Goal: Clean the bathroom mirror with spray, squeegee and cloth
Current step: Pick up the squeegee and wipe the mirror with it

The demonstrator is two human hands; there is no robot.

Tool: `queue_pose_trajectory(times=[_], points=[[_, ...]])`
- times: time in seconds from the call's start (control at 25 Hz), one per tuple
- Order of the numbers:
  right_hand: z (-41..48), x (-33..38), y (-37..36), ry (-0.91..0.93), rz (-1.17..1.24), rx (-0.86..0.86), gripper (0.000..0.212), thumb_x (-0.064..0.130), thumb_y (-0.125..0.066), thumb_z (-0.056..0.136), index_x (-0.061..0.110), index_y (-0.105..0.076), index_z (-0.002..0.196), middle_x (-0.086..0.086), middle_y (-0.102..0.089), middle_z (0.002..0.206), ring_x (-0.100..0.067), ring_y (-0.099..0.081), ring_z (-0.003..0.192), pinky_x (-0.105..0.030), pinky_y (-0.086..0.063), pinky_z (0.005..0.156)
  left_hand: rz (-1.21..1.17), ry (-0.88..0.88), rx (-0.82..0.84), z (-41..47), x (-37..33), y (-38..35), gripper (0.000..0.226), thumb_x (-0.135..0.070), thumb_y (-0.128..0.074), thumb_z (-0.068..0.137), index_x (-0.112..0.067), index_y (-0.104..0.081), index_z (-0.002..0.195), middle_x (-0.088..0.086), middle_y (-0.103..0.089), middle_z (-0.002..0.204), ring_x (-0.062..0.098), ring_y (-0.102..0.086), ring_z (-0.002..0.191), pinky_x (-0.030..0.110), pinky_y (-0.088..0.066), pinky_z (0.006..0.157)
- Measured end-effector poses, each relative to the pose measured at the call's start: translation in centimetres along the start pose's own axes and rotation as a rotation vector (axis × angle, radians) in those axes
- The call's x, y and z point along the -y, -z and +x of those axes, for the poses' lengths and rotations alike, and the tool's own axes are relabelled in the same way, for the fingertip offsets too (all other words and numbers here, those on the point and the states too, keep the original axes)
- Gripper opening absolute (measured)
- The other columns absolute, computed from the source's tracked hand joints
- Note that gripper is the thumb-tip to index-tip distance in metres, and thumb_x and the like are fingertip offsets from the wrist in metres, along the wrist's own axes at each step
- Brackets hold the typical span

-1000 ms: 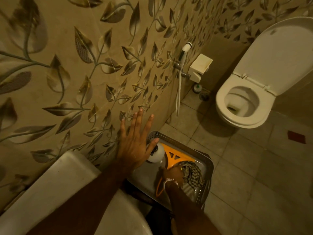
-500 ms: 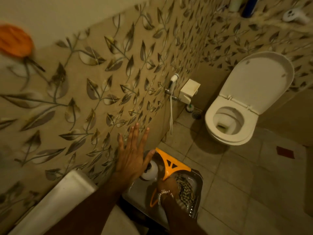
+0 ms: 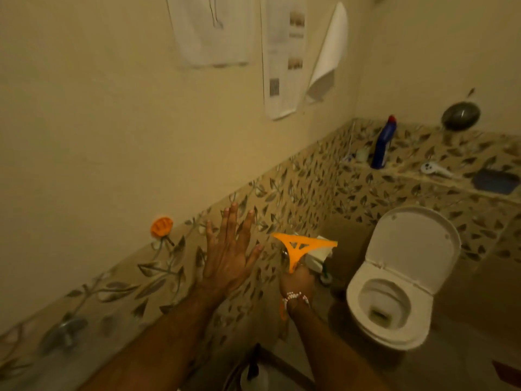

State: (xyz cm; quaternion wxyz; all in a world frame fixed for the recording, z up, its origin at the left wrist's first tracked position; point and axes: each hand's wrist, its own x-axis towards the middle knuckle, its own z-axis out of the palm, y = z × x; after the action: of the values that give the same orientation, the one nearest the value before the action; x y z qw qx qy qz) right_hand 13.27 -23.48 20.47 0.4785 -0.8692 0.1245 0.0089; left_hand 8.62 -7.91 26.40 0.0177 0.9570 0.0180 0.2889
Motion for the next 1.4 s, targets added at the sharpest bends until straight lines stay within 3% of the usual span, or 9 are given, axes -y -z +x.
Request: queue_pose_trajectory(times=[0.16, 0.36, 0.56, 0.76, 1.08, 1.28, 1.36, 1.4], points=[[1.4, 7.7, 3.2, 0.19, 0.164, 0.0, 0.015, 0.015, -0.06, 0.093, 0.002, -0.067, 0.098, -0.021, -0.069, 0.104, -0.04, -0.062, 0.1, -0.038, -0.049, 0.079, 0.081, 0.008, -0.11, 3.7, 0.7, 5.7, 0.078, -0.064, -0.029, 0.103, -0.027, -0.006, 0.168, 0.012, 0.009, 0.175, 0.03, 0.003, 0.162, 0.067, -0.001, 0.125], [-0.7, 14.7, 4.5, 0.438, 0.304, -0.005, 0.018, 0.016, -0.055, 0.1, 0.002, -0.063, 0.107, -0.016, -0.068, 0.103, -0.038, -0.063, 0.097, -0.031, -0.037, 0.07, 0.174, 0.048, -0.2, 4.1, 3.4, 12.2, 0.079, -0.066, -0.024, 0.102, -0.027, -0.004, 0.168, 0.012, 0.013, 0.174, 0.03, 0.005, 0.162, 0.068, 0.002, 0.124], [-6.1, 21.5, 4.1, 0.644, 0.421, 0.047, 0.009, 0.014, -0.052, 0.1, 0.01, -0.058, 0.095, -0.001, -0.06, 0.078, -0.033, -0.063, 0.082, -0.031, -0.035, 0.066, 0.263, 0.113, -0.296, 2.5, 7.4, 20.9, 0.078, -0.066, -0.024, 0.103, -0.028, -0.003, 0.167, 0.011, 0.015, 0.174, 0.028, 0.009, 0.162, 0.069, 0.0, 0.124], [-16.1, 29.5, 3.2, 0.885, 0.601, 0.097, 0.008, 0.015, -0.053, 0.099, 0.013, -0.059, 0.094, -0.001, -0.063, 0.079, -0.025, -0.061, 0.072, -0.035, -0.043, 0.066, 0.363, 0.118, -0.438, -1.3, 12.4, 31.1, 0.079, -0.064, -0.031, 0.103, -0.029, -0.001, 0.167, 0.008, 0.016, 0.175, 0.026, 0.01, 0.162, 0.066, -0.003, 0.125], [-34.7, 39.8, 2.4, 1.066, 0.962, 0.213, 0.008, 0.025, -0.052, 0.101, 0.023, -0.059, 0.1, 0.012, -0.061, 0.077, -0.007, -0.059, 0.068, -0.027, -0.046, 0.062, 0.513, 0.124, -0.532, -11.5, 20.0, 45.9, 0.074, -0.066, -0.026, 0.105, -0.031, -0.007, 0.167, 0.01, 0.003, 0.176, 0.032, 0.0, 0.162, 0.069, -0.013, 0.124], [-45.7, 44.4, 3.2, 1.229, 1.035, 0.342, 0.014, 0.028, -0.054, 0.101, 0.032, -0.056, 0.088, 0.012, -0.062, 0.071, -0.003, -0.062, 0.059, -0.013, -0.047, 0.053, 0.665, 0.207, -0.587, -18.6, 23.4, 52.9, 0.074, -0.06, -0.029, 0.106, -0.027, -0.006, 0.168, 0.008, 0.003, 0.176, 0.028, 0.0, 0.163, 0.053, 0.004, 0.129], [-49.6, 45.8, 3.1, 1.251, 1.058, 0.472, 0.014, 0.031, -0.052, 0.101, 0.031, -0.056, 0.088, 0.005, -0.067, 0.075, -0.003, -0.066, 0.063, -0.015, -0.054, 0.057, 0.716, 0.288, -0.585, -21.0, 24.5, 55.3, 0.073, -0.061, -0.026, 0.106, -0.025, -0.008, 0.168, 0.01, 0.001, 0.176, 0.027, 0.002, 0.163, 0.051, 0.006, 0.129], [-51.2, 46.2, 3.0, 1.239, 1.04, 0.559, 0.013, 0.033, -0.051, 0.102, 0.027, -0.058, 0.092, -0.001, -0.069, 0.08, -0.008, -0.068, 0.067, -0.026, -0.06, 0.063, 0.746, 0.335, -0.578, -22.0, 24.9, 56.2, 0.074, -0.062, -0.025, 0.106, -0.025, -0.009, 0.168, 0.01, 0.002, 0.176, 0.027, 0.003, 0.163, 0.054, 0.004, 0.129]])
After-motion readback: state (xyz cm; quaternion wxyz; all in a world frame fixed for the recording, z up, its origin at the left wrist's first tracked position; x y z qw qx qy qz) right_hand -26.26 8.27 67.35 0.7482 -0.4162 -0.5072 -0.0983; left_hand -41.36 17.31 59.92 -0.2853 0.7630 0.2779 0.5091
